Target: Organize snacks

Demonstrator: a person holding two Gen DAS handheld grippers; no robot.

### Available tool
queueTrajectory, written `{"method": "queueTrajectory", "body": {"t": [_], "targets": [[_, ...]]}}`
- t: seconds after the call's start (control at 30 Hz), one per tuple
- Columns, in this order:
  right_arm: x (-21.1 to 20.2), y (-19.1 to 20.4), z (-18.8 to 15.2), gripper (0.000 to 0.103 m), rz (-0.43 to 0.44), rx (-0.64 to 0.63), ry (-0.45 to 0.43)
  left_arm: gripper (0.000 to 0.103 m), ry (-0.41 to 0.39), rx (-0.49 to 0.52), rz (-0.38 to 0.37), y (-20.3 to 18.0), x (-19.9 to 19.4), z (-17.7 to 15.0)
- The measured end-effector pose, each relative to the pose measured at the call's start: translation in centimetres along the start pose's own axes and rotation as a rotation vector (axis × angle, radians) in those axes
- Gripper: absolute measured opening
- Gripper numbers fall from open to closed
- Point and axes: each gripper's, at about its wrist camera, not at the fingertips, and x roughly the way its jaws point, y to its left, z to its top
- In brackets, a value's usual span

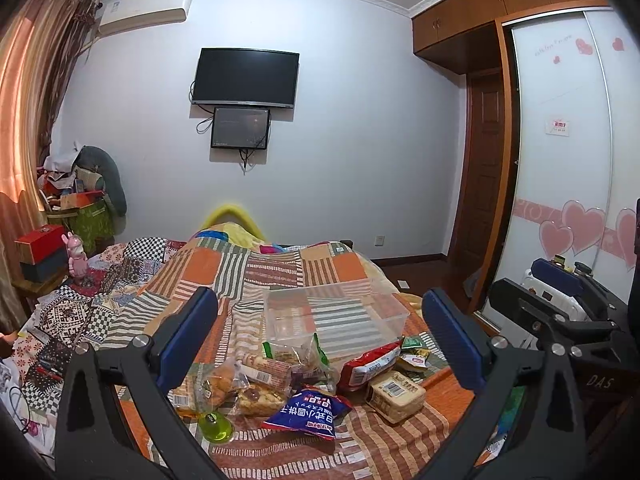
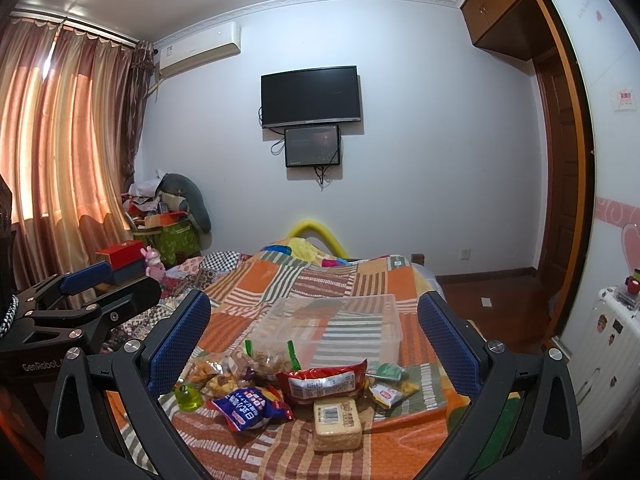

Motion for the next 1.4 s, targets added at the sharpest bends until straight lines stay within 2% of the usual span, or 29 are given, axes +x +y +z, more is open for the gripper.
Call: {"method": "queueTrajectory", "body": {"t": [0.3,0.37,0.43,0.53,0.63,0.9,1.07,1.2,1.4], "targets": [[0.5,-0.3,-0.3,0.103,-0.005,0.005,0.011,0.102,0.011,-0.001,-0.007,0.2,0.4,-0.1],[0.6,-0.4,-0.5,0.103,-0.003,0.009,0.014,0.097,0.022,-0.003,-0.013,0.3,0.6,-0.3],[0.9,-0.6,-0.8,0.103,0.002,0.013,0.023,0.087,0.038,-0.002,-0.013,0.3,1.0,-0.5],[1.5,-0.8,-1.1,0.101,0.01,0.014,0.045,0.08,0.077,0.002,-0.013,0.4,2.2,-1.0],[2.3,-1.1,-1.9,0.092,0.025,0.013,0.085,0.076,0.135,0.001,-0.019,0.8,3.7,-2.0],[6.1,-2.4,-5.7,0.085,0.035,0.009,0.266,0.073,0.331,0.015,-0.008,2.0,8.6,-6.6],[8.4,-3.7,-8.0,0.074,0.066,0.048,0.386,0.073,0.448,0.007,-0.028,2.6,11.7,-9.3],[10.0,-4.1,-9.7,0.073,0.078,0.067,0.461,0.073,0.522,0.01,-0.053,2.4,13.8,-11.3],[11.7,-4.6,-11.1,0.072,0.096,0.09,0.529,0.073,0.608,0.022,-0.057,2.1,16.5,-13.7]]}}
